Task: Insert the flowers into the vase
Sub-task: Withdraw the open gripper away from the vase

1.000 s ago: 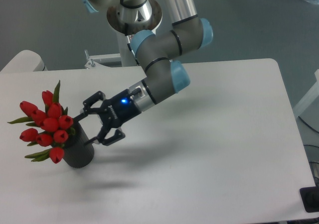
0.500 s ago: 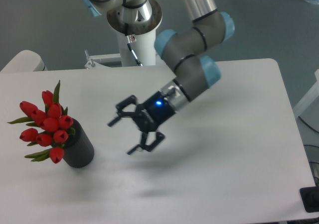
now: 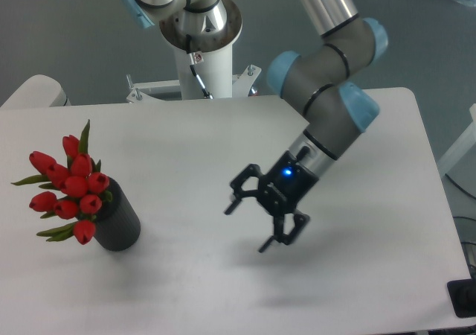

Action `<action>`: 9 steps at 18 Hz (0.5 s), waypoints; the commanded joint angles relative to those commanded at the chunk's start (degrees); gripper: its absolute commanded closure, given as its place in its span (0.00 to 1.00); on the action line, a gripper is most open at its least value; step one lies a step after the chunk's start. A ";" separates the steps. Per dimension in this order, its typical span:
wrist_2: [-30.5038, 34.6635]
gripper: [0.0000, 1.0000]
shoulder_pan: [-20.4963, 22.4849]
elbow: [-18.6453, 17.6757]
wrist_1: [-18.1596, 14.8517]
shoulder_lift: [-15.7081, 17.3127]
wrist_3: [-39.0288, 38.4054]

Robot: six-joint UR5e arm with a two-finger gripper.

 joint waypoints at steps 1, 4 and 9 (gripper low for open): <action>2.29 0.00 0.00 1.05 -0.26 -0.35 0.17; 9.14 0.00 -0.09 4.04 -1.05 -1.49 0.26; 22.50 0.00 -1.23 10.98 -9.39 -3.60 1.40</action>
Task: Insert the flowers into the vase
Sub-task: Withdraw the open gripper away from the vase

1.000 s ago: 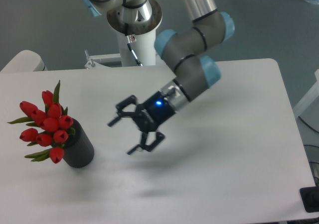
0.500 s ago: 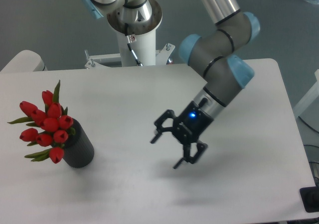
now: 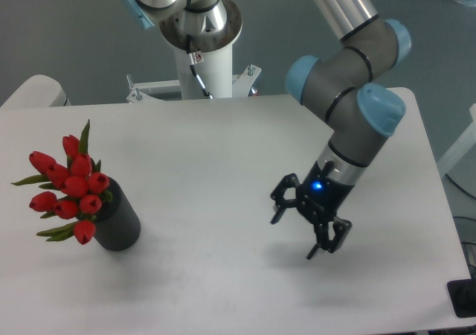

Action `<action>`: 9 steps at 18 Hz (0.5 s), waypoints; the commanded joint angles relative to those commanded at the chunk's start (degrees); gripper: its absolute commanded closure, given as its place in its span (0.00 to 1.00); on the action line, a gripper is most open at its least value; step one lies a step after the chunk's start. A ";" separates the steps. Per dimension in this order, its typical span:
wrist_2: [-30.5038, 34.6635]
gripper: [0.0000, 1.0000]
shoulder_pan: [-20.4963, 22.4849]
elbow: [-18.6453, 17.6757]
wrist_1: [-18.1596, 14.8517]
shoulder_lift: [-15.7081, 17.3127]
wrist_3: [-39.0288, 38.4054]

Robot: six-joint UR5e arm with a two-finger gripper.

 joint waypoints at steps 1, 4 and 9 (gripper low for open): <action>2.11 0.00 -0.61 1.06 -1.14 -0.44 0.96; 9.75 0.00 -1.84 4.66 -6.23 -1.93 3.69; 19.95 0.00 -4.48 7.92 -8.27 -4.84 5.71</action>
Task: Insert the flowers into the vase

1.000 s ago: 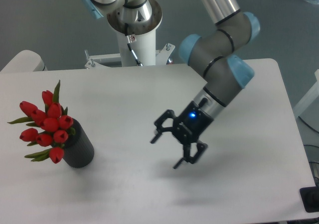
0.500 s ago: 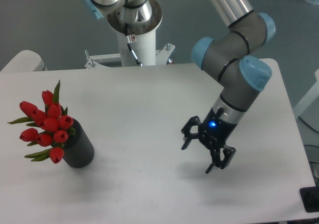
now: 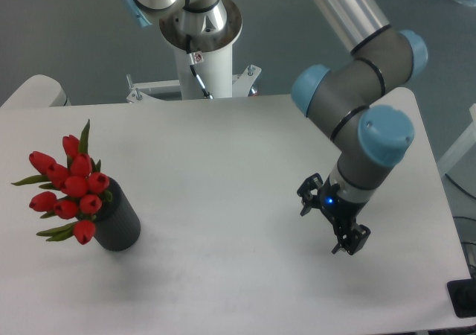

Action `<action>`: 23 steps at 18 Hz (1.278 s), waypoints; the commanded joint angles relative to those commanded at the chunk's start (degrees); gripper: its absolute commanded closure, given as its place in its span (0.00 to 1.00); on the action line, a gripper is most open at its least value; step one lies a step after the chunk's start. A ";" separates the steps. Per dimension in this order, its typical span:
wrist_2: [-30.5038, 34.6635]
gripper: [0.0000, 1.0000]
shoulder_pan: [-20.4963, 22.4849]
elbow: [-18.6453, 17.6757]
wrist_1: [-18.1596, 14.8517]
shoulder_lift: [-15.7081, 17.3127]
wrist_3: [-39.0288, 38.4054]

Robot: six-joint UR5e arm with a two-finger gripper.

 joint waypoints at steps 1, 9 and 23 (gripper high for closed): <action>1.07 0.00 -0.61 0.09 0.00 -0.26 0.27; 4.06 0.00 -1.85 -0.69 0.96 -1.23 3.86; 3.62 0.00 -1.50 -1.05 1.05 -1.41 5.37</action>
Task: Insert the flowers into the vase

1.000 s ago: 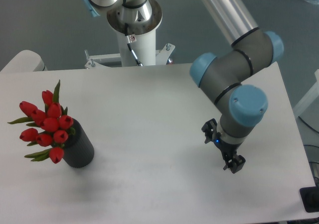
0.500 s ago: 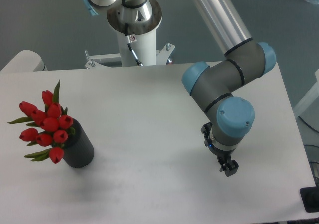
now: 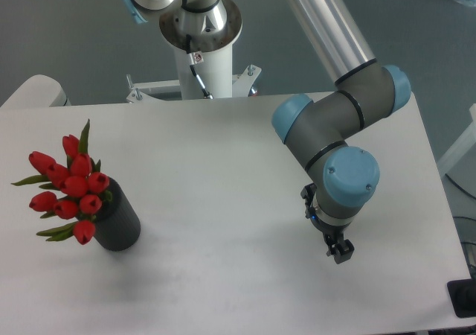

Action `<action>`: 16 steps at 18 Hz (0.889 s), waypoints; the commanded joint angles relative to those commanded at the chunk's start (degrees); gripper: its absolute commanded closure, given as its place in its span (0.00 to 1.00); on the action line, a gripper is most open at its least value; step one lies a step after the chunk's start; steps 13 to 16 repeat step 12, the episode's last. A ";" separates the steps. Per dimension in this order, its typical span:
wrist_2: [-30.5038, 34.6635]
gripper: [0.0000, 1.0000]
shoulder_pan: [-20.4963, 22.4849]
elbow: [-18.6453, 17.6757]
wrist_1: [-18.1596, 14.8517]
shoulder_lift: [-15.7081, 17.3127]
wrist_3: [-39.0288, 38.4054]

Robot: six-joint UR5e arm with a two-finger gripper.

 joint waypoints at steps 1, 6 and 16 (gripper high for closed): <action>-0.09 0.00 0.00 0.00 0.00 0.00 0.00; -0.70 0.00 0.26 0.00 -0.26 0.00 0.87; -2.46 0.00 0.35 -0.09 -0.26 0.00 1.23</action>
